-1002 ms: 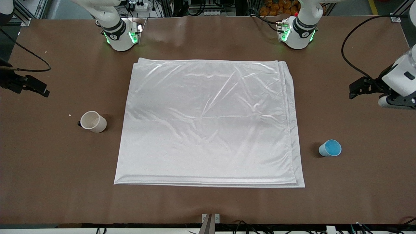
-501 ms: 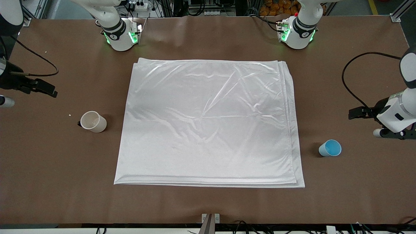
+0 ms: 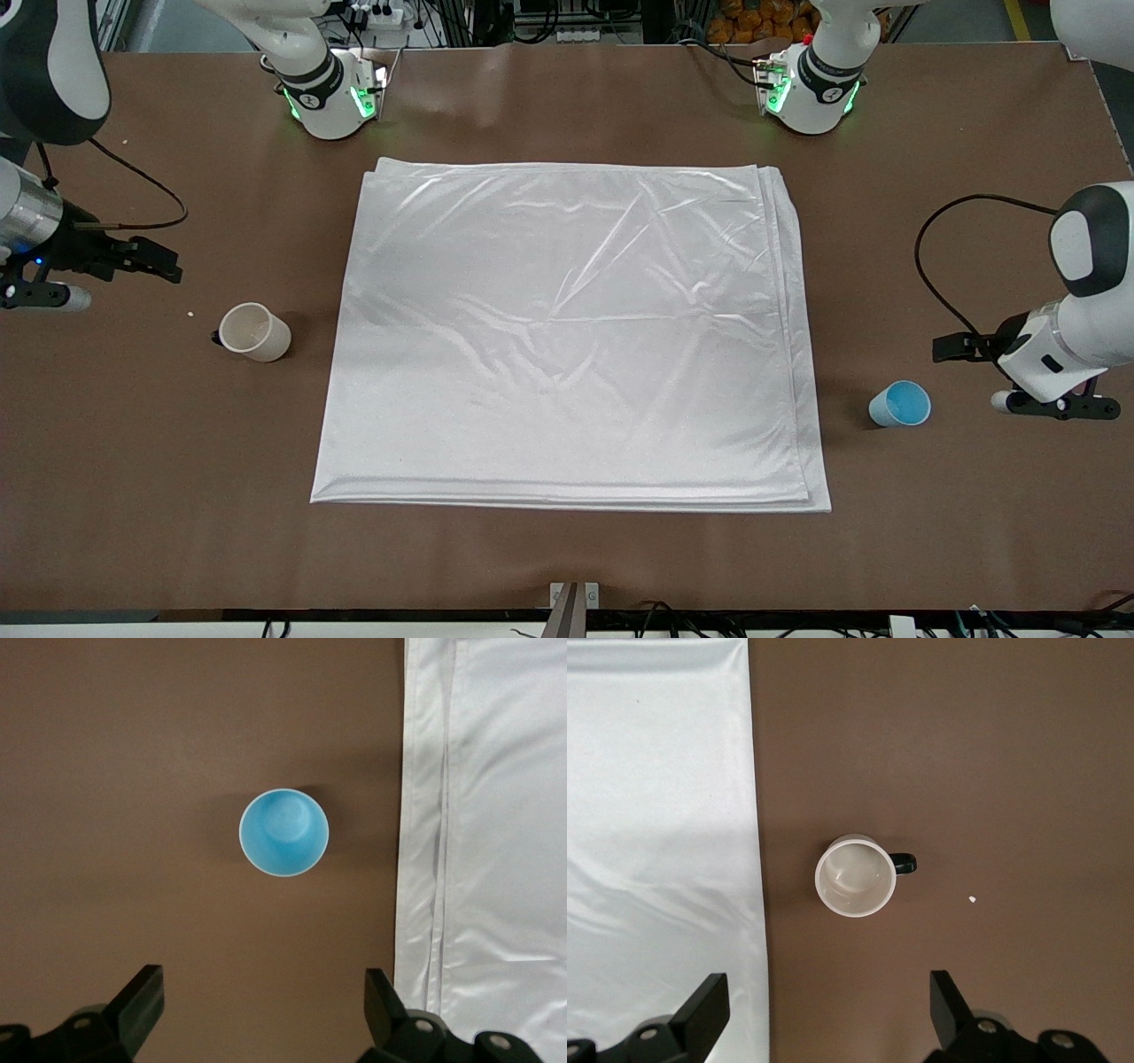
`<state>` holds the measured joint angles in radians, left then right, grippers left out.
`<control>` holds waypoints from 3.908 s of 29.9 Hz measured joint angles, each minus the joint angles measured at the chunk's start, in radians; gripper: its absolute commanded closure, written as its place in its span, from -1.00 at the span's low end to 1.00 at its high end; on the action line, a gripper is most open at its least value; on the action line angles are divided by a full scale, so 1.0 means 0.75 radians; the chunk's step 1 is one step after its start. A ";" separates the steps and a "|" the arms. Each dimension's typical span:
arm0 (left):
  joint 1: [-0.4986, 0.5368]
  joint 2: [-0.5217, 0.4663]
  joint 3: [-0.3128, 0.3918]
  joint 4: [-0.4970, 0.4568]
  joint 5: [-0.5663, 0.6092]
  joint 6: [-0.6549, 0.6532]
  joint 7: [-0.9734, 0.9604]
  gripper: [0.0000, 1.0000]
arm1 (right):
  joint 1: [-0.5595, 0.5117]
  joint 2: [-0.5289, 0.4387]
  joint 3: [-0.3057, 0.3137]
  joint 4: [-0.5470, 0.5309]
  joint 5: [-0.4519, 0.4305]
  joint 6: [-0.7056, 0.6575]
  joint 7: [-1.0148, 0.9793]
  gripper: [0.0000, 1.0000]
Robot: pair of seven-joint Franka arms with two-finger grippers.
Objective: Place blue cup into white mug on cloth
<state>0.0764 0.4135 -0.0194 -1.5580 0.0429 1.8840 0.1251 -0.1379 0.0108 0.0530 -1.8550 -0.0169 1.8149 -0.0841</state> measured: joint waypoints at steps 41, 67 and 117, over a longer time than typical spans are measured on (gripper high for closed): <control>0.039 0.369 0.007 0.004 0.032 0.364 0.016 0.79 | -0.146 0.343 -0.011 -0.269 0.000 0.656 -1.685 -1.00; 0.044 0.388 0.009 0.062 0.033 0.393 0.016 1.00 | -0.178 0.498 -0.005 -0.266 0.000 0.771 -2.505 -1.00; 0.096 0.214 -0.006 0.083 0.021 0.258 -0.004 1.00 | -0.128 0.372 0.068 -0.329 0.115 0.792 -2.431 1.00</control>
<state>0.1481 0.5737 -0.0241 -1.4956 0.0587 2.0775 0.1225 -0.2338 0.2899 0.1038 -2.1020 0.0694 2.4088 -1.9074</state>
